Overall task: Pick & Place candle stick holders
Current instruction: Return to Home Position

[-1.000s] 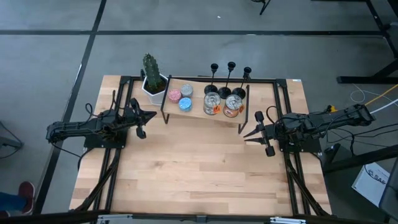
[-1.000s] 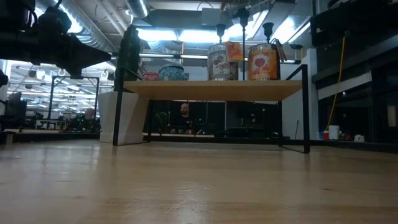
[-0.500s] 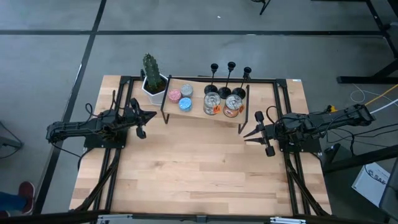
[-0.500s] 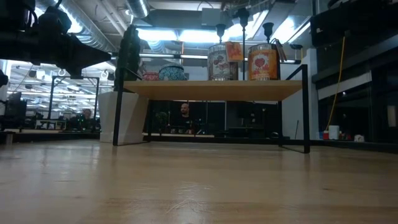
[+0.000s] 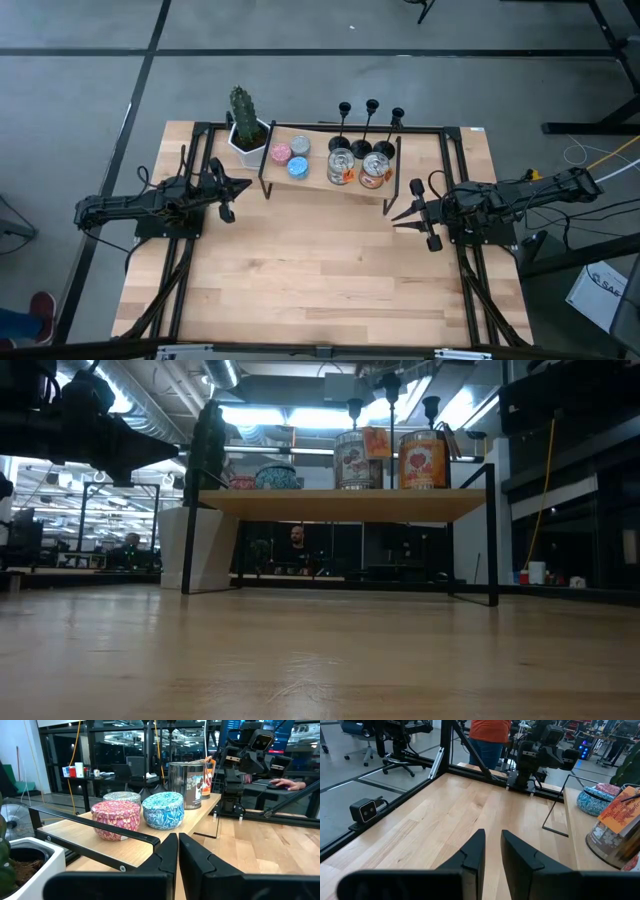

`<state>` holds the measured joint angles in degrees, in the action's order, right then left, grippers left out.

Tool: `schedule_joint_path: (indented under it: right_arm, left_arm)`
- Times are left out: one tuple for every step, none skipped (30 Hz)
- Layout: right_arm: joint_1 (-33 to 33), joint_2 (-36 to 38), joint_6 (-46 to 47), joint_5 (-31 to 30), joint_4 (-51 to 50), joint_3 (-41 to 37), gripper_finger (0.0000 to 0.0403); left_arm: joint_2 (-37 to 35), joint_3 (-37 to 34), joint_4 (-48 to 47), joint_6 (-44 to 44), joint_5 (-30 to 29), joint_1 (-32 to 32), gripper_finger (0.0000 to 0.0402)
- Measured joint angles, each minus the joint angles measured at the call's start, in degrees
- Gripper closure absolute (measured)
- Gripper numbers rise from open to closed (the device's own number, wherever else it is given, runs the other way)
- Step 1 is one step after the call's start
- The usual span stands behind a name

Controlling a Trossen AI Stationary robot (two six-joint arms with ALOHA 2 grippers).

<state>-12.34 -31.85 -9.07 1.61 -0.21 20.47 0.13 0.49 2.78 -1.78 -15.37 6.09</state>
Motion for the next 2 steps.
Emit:
schedule_joint_path:
  right_arm:
    - [0.0, 0.0, 0.0, 0.0, 0.0, 0.0, 0.0338]
    - [0.0, 0.0, 0.0, 0.0, 0.0, 0.0, 0.0338]
  left_arm:
    - [0.0, 0.0, 0.0, 0.0, 0.0, 0.0, 0.0394]
    - [0.0, 0.0, 0.0, 0.0, 0.0, 0.0, 0.0395]
